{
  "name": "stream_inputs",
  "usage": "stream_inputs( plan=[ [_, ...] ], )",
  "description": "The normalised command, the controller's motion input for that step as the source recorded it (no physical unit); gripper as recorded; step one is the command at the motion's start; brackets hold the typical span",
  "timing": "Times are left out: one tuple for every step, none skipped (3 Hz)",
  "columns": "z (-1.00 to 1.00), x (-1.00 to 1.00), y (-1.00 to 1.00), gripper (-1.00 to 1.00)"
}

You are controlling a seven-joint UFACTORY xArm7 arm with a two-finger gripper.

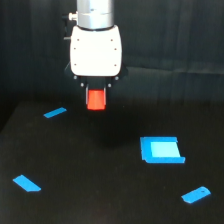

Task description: Pick up the red object from the table

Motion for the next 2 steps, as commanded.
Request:
stream_inputs(
  plan=[
    [0.05, 0.06, 0.09, -0.99],
    [0.00, 0.00, 0.06, -0.96]
  ],
)
